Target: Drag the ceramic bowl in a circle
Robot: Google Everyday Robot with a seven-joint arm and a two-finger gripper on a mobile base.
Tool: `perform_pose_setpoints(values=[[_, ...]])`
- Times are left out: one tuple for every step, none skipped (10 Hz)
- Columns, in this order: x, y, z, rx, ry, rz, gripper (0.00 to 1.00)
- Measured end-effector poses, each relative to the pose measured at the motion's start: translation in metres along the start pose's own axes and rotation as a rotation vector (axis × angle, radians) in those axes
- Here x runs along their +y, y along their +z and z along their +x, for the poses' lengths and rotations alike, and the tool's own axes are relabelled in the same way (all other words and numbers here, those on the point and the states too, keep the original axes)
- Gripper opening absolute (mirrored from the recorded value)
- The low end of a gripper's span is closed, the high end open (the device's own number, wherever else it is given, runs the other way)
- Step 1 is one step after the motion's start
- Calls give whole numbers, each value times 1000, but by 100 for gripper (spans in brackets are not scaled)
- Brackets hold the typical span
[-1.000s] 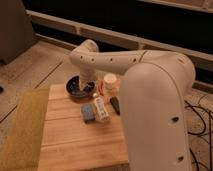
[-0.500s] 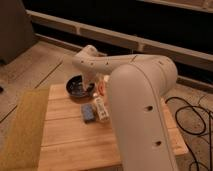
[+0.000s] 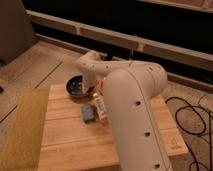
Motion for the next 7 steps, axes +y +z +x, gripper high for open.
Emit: perform_pose_setpoints(values=[[-4, 6, -3, 8, -11, -2, 65], [-7, 8, -7, 10, -19, -3, 65], [-10, 7, -18, 0, -38, -4, 65], [-10, 5, -27, -9, -55, -7, 65], [-9, 5, -33, -15, -68, -12, 65], [-8, 8, -40, -18, -81, -24, 65], [-7, 12, -42, -16, -85, -38, 65]])
